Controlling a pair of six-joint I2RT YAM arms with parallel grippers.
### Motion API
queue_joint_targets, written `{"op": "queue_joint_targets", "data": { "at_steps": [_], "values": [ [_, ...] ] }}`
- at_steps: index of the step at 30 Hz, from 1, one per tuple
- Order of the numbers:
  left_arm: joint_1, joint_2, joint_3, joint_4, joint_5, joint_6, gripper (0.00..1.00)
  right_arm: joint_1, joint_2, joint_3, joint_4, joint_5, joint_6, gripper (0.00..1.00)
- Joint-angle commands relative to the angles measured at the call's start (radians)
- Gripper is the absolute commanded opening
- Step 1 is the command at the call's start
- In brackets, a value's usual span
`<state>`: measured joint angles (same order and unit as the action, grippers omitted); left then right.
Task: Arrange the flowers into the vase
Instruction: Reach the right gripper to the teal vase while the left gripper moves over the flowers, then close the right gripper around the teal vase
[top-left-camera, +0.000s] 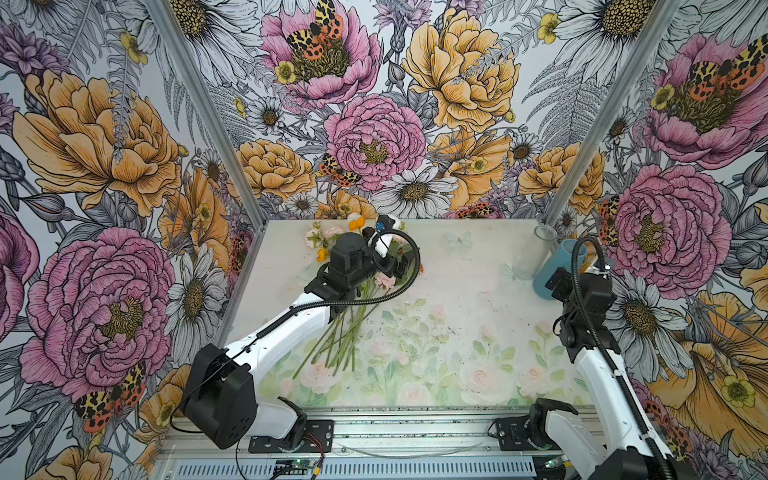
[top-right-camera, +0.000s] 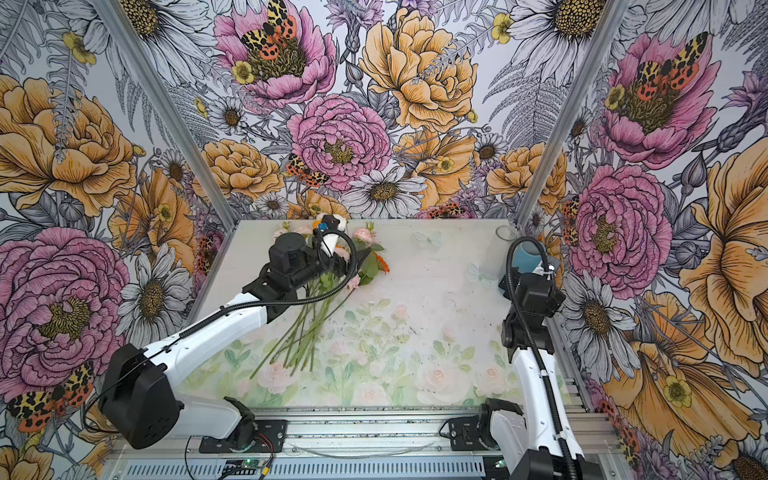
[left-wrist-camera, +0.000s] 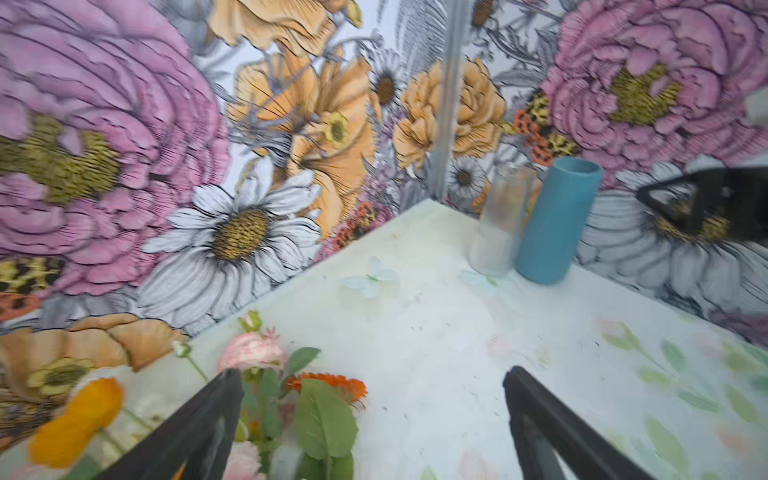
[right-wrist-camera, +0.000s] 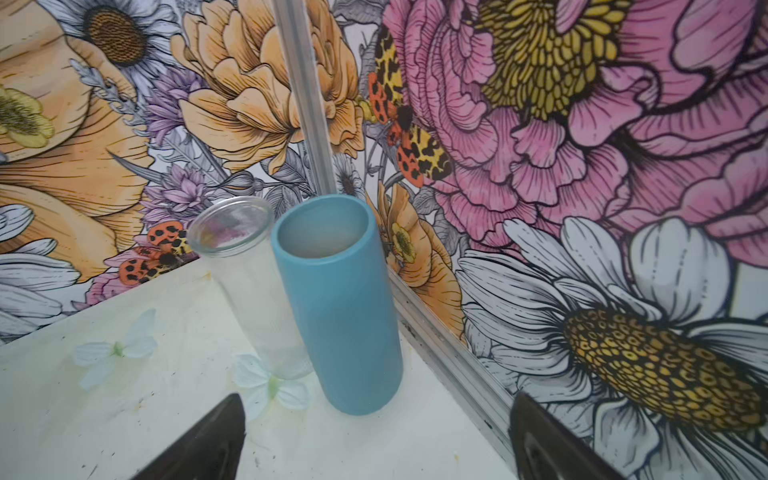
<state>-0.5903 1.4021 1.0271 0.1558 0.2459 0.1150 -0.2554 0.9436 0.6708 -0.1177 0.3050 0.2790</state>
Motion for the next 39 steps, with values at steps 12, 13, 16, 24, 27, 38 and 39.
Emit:
{"op": "queue_joint_targets", "data": {
  "at_steps": [12, 13, 16, 24, 27, 38, 39],
  "values": [
    [-0.017, -0.001, -0.047, 0.082, 0.189, 0.008, 0.99, -0.070, 0.257, 0.309, -0.210, -0.035, -0.074, 0.99],
    [-0.015, 0.005, -0.043, 0.082, 0.186, 0.000, 0.99, -0.073, 0.268, 0.317, -0.212, -0.049, -0.076, 0.99],
    [-0.014, 0.015, -0.035, 0.081, 0.200, -0.020, 0.99, -0.074, 0.306, 0.344, -0.213, -0.073, -0.070, 1.00],
    [-0.017, 0.021, -0.032, 0.082, 0.199, -0.025, 0.99, -0.076, 0.355, 0.401, -0.218, -0.124, -0.072, 0.99],
    [-0.018, 0.029, -0.031, 0.082, 0.204, -0.029, 0.99, -0.076, 0.387, 0.419, -0.220, -0.121, -0.074, 1.00],
    [-0.031, 0.055, -0.031, 0.082, 0.213, -0.027, 0.99, -0.076, 0.486, 0.483, -0.212, -0.130, -0.099, 0.99],
    [-0.031, 0.058, -0.030, 0.081, 0.214, -0.028, 0.99, -0.076, 0.489, 0.487, -0.213, -0.129, -0.100, 1.00]
  ]
}}
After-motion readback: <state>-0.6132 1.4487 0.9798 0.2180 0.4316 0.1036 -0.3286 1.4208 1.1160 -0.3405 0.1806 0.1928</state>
